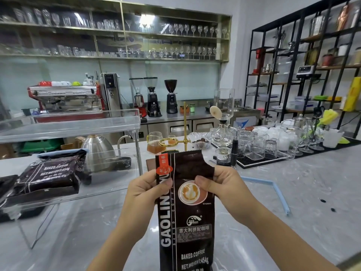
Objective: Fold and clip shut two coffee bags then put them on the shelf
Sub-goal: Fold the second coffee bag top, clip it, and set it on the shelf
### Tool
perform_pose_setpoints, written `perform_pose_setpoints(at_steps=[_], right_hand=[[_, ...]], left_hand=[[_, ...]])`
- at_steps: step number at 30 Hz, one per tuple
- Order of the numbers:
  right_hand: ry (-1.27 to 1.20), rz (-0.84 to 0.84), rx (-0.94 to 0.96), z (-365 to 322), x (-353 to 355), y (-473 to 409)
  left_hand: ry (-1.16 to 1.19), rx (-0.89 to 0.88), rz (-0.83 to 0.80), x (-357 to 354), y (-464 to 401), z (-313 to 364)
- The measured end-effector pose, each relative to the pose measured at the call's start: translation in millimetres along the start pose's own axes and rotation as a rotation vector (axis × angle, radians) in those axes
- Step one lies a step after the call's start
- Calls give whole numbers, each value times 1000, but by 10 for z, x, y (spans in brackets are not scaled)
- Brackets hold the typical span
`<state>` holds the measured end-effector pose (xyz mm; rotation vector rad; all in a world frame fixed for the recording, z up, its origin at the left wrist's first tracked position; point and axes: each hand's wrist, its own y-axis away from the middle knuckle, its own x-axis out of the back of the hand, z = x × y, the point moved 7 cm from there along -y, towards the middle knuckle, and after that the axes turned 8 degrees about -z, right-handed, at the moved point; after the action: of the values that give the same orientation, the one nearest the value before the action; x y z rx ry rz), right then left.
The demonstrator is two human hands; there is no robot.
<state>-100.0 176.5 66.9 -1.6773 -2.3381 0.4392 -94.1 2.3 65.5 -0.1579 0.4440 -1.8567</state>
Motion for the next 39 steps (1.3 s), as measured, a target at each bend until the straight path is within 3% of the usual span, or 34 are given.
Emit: perform_pose_setpoints(at_steps=[16, 20, 22, 26, 33, 39], right_hand=[[-114, -142, -48, -4, 61, 56], [77, -109, 12, -101, 55, 93], [144, -74, 34, -143, 37, 91], [174, -92, 49, -162, 4, 110], [312, -44, 12, -219, -142, 88], [216, 19, -39, -163, -207, 112]], left_hand=[[-67, 86, -70, 139, 33, -62], [-144, 187, -78, 176, -4, -61], [-206, 122, -79, 128, 25, 44], [-191, 62, -32, 45, 111, 130], [-149, 127, 109, -51, 171, 33], [-194, 79, 255, -62, 235, 24]])
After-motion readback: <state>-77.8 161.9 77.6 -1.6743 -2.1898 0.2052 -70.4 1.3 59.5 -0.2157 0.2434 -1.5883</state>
